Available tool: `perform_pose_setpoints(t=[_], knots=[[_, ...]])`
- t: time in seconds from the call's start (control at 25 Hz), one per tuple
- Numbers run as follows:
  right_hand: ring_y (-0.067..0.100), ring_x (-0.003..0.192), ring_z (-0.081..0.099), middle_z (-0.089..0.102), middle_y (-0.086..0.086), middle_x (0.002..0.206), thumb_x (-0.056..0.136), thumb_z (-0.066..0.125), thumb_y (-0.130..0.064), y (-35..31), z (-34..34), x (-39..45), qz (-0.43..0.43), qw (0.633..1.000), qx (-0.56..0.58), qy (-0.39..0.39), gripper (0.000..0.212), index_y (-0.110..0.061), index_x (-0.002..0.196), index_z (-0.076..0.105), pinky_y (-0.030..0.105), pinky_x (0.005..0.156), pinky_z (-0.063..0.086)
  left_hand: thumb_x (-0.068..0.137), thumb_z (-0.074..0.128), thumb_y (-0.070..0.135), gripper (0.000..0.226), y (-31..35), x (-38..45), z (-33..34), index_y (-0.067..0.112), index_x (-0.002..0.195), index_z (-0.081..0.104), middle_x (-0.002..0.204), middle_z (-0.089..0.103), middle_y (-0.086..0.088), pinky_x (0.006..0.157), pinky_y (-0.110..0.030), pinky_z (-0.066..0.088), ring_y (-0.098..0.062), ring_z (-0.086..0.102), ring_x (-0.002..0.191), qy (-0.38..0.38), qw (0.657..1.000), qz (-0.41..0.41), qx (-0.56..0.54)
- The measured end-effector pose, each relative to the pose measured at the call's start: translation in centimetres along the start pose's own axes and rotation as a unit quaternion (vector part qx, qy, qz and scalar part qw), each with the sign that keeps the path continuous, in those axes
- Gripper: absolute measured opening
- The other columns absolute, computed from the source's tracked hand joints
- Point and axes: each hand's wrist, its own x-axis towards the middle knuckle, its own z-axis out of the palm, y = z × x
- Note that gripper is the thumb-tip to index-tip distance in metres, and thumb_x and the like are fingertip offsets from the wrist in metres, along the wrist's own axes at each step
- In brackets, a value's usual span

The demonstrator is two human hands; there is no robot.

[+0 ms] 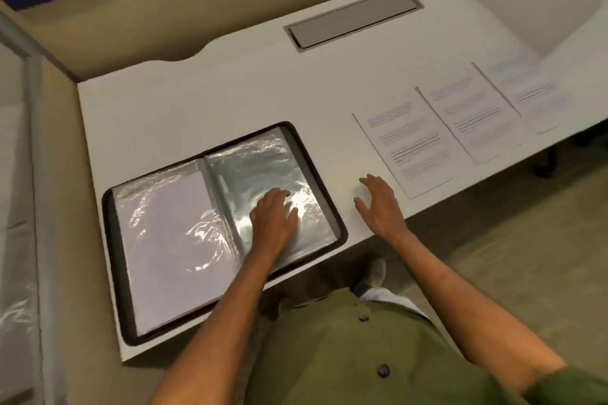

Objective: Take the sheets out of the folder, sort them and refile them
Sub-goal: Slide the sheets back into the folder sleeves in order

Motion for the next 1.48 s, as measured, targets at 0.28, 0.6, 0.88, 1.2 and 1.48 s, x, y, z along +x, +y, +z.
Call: perform_pose_setpoints(t=[0.28, 0.6, 0.88, 1.2, 1.48], knots=[[0.025, 0.159, 0.018, 0.031, 0.001, 0.168, 0.105, 0.057, -0.04, 9.2, -7.8, 5.1, 0.057, 0.997, 0.023, 0.038, 0.056, -0.025, 0.156, 0.04, 0.052, 0.128, 0.021, 0.102, 0.058, 0.036, 0.047, 13.0, 6.7, 6.8, 0.023, 0.147, 0.049, 0.157, 0.043, -0.002, 0.118, -0.048, 0.028, -0.024, 0.039, 0.144, -0.083, 0.995, 0.059, 0.015], [0.026, 0.161, 0.006, 0.017, 0.003, 0.173, 0.105, 0.054, -0.045, 15.1, -13.1, 9.4, 0.07, 0.997, -0.039, 0.022, 0.068, -0.022, 0.162, 0.027, 0.05, 0.13, 0.013, 0.099, 0.06, 0.048, 0.063, 21.7, 10.9, 13.2, 0.02, 0.152, 0.039, 0.159, 0.038, -0.006, 0.116, -0.049, 0.031, -0.028, 0.036, 0.145, -0.127, 0.987, 0.045, 0.082], [0.029, 0.161, -0.009, -0.006, 0.006, 0.175, 0.105, 0.037, -0.062, 16.7, -13.4, 10.6, 0.081, 0.984, -0.142, -0.068, 0.08, -0.021, 0.167, 0.005, 0.048, 0.13, 0.003, 0.098, 0.06, 0.051, 0.065, 24.0, 12.7, 15.3, 0.025, 0.154, 0.037, 0.161, 0.037, -0.004, 0.118, -0.055, 0.034, -0.03, 0.035, 0.147, -0.14, 0.989, -0.039, 0.016], [0.029, 0.16, 0.011, 0.015, 0.004, 0.173, 0.106, 0.041, -0.058, 16.2, -14.3, 11.1, 0.05, 0.99, -0.12, -0.052, 0.07, -0.023, 0.163, 0.025, 0.05, 0.128, 0.016, 0.099, 0.066, 0.013, 0.065, 25.2, 14.2, 13.9, 0.028, 0.152, 0.032, 0.126, 0.066, -0.007, 0.092, -0.046, 0.06, -0.024, 0.069, 0.111, -0.015, 0.802, -0.305, -0.513], [0.025, 0.151, 0.033, 0.036, -0.001, 0.165, 0.105, 0.05, -0.053, 15.3, -15.2, 11.9, 0.046, 0.998, 0.012, -0.043, 0.063, -0.023, 0.158, 0.035, 0.047, 0.123, 0.029, 0.106, 0.052, 0.008, 0.033, 25.3, 13.9, 13.6, 0.02, 0.135, 0.061, 0.12, 0.071, 0.007, 0.082, -0.032, 0.062, -0.016, 0.07, 0.106, -0.038, 0.849, -0.268, -0.453]])
